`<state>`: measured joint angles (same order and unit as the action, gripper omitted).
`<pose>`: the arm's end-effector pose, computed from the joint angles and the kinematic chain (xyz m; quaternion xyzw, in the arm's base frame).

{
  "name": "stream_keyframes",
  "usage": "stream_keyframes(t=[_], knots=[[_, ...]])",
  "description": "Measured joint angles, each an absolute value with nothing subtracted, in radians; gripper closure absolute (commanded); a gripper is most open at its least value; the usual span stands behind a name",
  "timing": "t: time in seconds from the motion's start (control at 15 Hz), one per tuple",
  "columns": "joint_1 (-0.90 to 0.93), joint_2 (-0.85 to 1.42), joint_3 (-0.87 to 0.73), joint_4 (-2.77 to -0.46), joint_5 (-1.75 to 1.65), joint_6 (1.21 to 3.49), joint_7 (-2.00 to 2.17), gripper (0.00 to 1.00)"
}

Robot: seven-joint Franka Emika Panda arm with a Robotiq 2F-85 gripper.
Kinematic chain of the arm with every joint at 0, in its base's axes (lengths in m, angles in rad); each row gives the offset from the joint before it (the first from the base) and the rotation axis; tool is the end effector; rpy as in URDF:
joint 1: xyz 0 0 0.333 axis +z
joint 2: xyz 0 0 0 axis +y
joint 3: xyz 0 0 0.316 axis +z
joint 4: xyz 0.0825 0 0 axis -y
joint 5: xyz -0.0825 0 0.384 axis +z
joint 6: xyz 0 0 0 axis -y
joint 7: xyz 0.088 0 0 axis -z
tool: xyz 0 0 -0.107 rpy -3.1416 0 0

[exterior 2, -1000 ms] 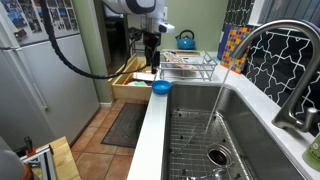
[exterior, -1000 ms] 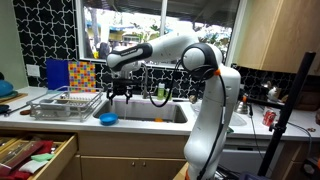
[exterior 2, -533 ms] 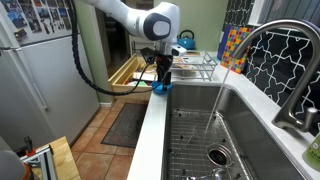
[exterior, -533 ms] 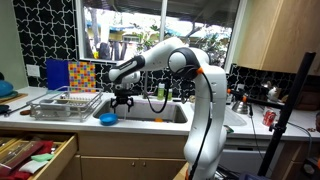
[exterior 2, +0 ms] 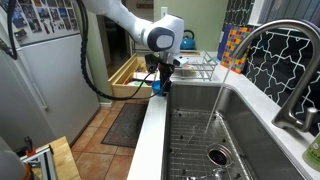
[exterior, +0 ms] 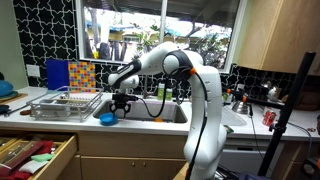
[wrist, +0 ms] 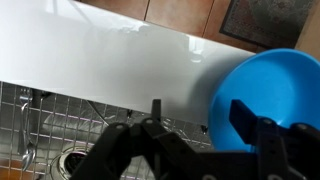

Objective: Rinse the the blue bowl with running water, remove the white sponge from the drawer and use it to wipe the blue bowl

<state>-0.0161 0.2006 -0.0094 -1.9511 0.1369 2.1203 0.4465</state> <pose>0.5949 -0.0088 0.3751 -0.9614 0.2688 0.0272 0.0523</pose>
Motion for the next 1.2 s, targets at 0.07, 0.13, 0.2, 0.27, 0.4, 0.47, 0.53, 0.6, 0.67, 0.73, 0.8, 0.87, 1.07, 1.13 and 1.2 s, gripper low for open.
stream_keyframes(t=[0.07,0.13,0.2,0.27,0.4,0.47,0.53,0.6,0.67,0.73,0.8,0.87,1.07,1.13,1.2], knots=[[-0.016,0.207,-0.01,-1.949,0.142,2.122,0.45,0.67],[-0.016,0.212,-0.01,-1.947,0.146,2.123,0.452,0.73],[-0.016,0.216,-0.011,-1.946,0.148,2.125,0.453,0.82],[-0.016,0.218,-0.012,-1.943,0.148,2.126,0.454,0.89],[-0.016,0.218,-0.017,-1.937,0.148,2.131,0.458,1.0],[-0.016,0.217,-0.021,-1.932,0.148,2.134,0.459,1.0],[-0.016,0.216,-0.025,-1.925,0.148,2.134,0.46,1.0],[-0.016,0.213,-0.03,-1.915,0.148,2.134,0.461,0.99],[-0.016,0.207,-0.036,-1.904,0.144,2.134,0.461,0.99],[-0.016,0.199,-0.043,-1.892,0.131,2.134,0.463,0.99],[-0.016,0.19,-0.051,-1.881,0.11,2.132,0.467,0.99],[-0.016,0.176,-0.061,-1.869,0.073,2.129,0.48,0.99],[-0.017,0.136,-0.099,-1.823,-0.088,2.116,0.579,0.99],[-0.019,0.128,-0.112,-1.808,-0.116,2.114,0.625,0.96],[-0.024,0.123,-0.122,-1.795,-0.139,2.114,0.671,0.96]])
